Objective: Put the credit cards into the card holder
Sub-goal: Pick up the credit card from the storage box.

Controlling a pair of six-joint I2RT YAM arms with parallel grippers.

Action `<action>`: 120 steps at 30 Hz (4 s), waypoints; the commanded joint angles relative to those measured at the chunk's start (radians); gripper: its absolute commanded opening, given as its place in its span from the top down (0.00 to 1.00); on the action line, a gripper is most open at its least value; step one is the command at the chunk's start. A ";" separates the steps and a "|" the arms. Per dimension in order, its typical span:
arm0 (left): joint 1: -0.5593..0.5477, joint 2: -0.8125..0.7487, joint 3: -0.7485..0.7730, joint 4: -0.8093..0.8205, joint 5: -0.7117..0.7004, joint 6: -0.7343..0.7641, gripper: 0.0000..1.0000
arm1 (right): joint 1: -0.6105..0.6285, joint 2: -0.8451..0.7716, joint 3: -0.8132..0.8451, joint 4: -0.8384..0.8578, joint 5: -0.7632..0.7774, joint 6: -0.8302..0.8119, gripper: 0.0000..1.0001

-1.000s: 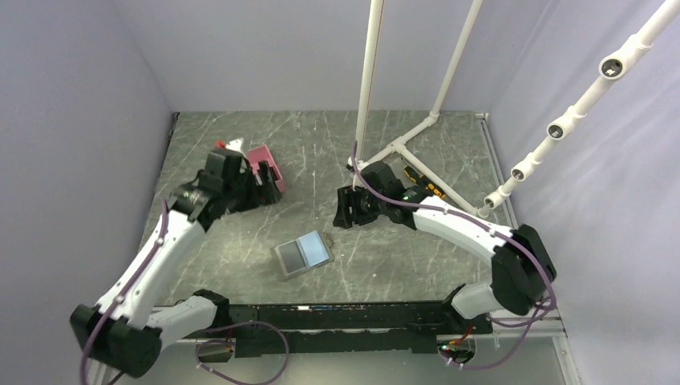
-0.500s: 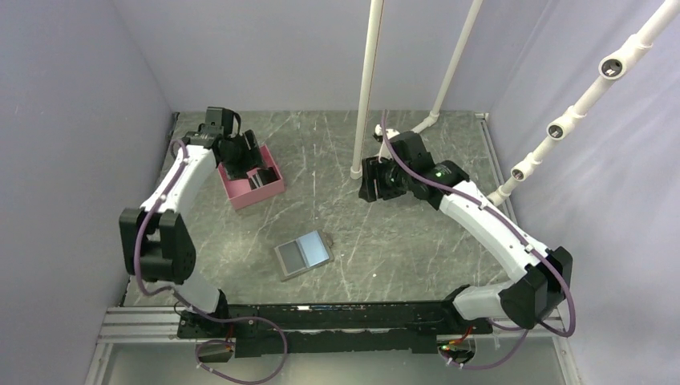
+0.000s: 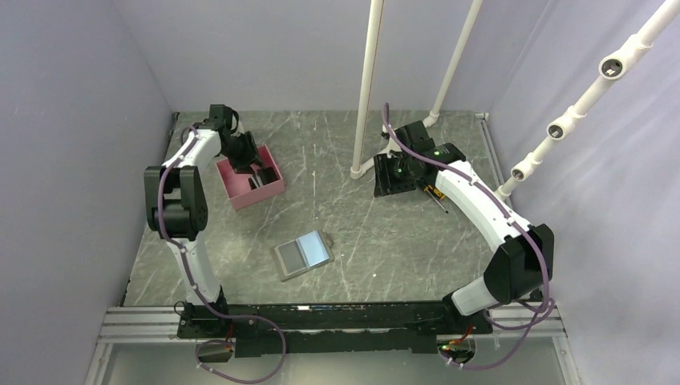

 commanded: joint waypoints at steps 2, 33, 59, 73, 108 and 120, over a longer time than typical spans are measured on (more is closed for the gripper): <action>-0.003 0.074 0.092 0.013 0.046 0.016 0.56 | -0.017 0.017 0.062 -0.027 -0.018 -0.032 0.48; -0.006 0.135 0.101 -0.048 -0.021 -0.056 0.54 | -0.070 0.057 0.069 -0.014 -0.074 -0.015 0.50; -0.006 0.139 0.089 -0.035 -0.027 -0.076 0.43 | -0.074 0.051 0.055 -0.014 -0.084 -0.016 0.50; -0.007 0.197 0.138 -0.071 -0.039 -0.080 0.31 | -0.077 0.049 0.052 -0.013 -0.086 -0.016 0.50; -0.083 0.101 0.180 -0.045 -0.087 -0.055 0.67 | -0.082 0.052 0.044 -0.008 -0.094 -0.018 0.50; -0.092 0.084 0.179 -0.032 -0.083 -0.058 0.71 | -0.081 0.054 0.044 -0.008 -0.098 -0.018 0.50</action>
